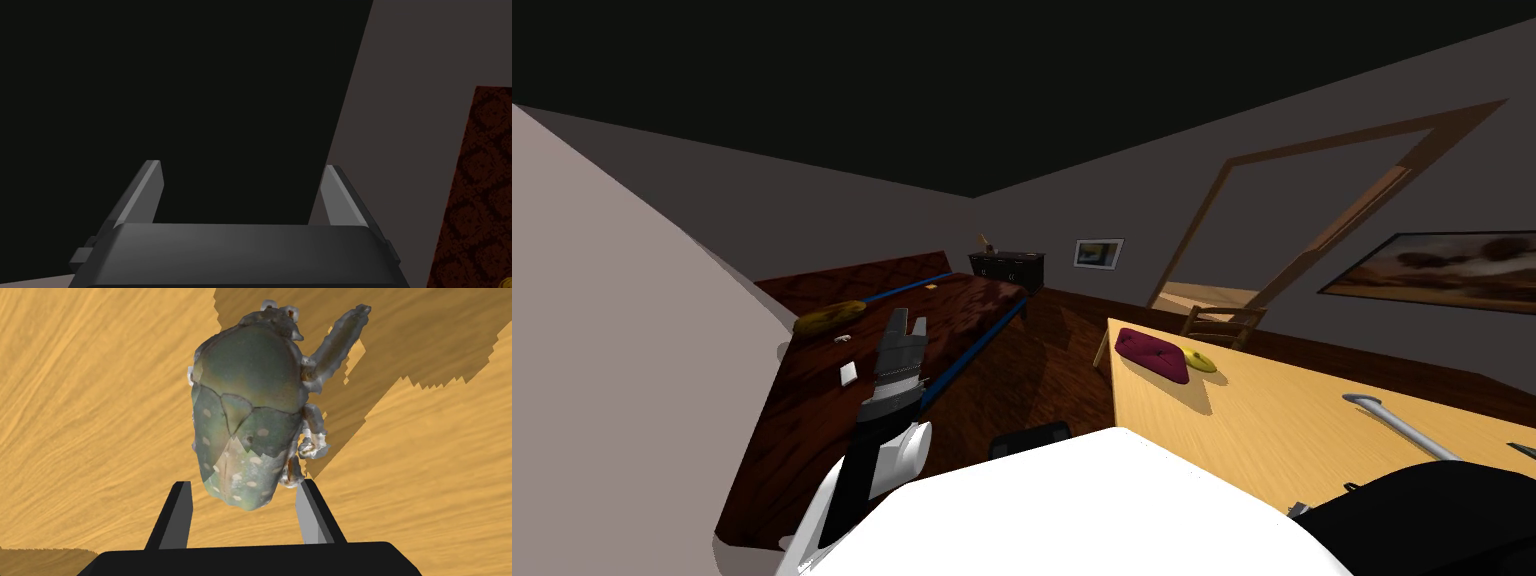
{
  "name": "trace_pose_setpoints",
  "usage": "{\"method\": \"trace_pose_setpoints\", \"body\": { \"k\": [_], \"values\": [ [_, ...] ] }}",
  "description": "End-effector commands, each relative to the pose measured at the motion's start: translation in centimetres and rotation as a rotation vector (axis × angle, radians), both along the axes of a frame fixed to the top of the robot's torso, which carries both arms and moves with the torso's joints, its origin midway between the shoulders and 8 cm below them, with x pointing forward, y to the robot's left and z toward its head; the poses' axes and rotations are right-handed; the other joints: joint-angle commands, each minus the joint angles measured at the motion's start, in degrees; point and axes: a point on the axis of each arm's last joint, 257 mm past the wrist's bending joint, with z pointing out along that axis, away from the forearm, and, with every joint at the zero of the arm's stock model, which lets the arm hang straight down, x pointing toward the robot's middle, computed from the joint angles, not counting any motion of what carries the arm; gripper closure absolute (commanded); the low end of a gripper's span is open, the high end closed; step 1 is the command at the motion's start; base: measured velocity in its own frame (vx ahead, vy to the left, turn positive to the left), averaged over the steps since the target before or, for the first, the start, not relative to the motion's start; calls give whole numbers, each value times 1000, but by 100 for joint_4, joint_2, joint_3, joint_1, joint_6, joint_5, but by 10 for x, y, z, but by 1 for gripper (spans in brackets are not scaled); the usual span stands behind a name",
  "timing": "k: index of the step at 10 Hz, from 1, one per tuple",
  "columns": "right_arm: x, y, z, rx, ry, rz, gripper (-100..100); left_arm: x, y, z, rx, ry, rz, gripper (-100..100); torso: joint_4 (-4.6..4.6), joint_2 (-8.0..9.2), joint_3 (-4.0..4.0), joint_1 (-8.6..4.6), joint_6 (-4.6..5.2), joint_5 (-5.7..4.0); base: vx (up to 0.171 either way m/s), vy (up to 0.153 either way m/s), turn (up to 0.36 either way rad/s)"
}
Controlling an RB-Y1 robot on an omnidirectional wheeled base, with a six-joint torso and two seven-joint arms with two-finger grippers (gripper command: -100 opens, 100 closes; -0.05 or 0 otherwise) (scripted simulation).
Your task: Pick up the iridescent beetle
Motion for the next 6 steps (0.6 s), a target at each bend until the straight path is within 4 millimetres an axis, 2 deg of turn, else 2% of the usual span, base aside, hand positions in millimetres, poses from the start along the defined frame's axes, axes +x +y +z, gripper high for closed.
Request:
{"method": "trace_pose_setpoints", "body": {
  "k": [1,4,5,6],
  "values": [
    [0,0,0,0,0,0,100,0,0,0,0,0,0,0,0,0,0,0,0,0,0,0,0],
    [0,0,0,-1,-1,-1,100,0,0,0,0,0,0,0,-2,-3,-2,-10,0,-6,0,0,0],
    [0,0,0,0,-1,-1,0,0,0,0,0,0,0,0,-2,-3,-2,-10,0,-5,0,0,0],
    [5,-2,4,1,0,42,100,0,0,0,0,0,0,0,-2,-3,-2,-10,0,-5,102,13,-236]
  ]
}}
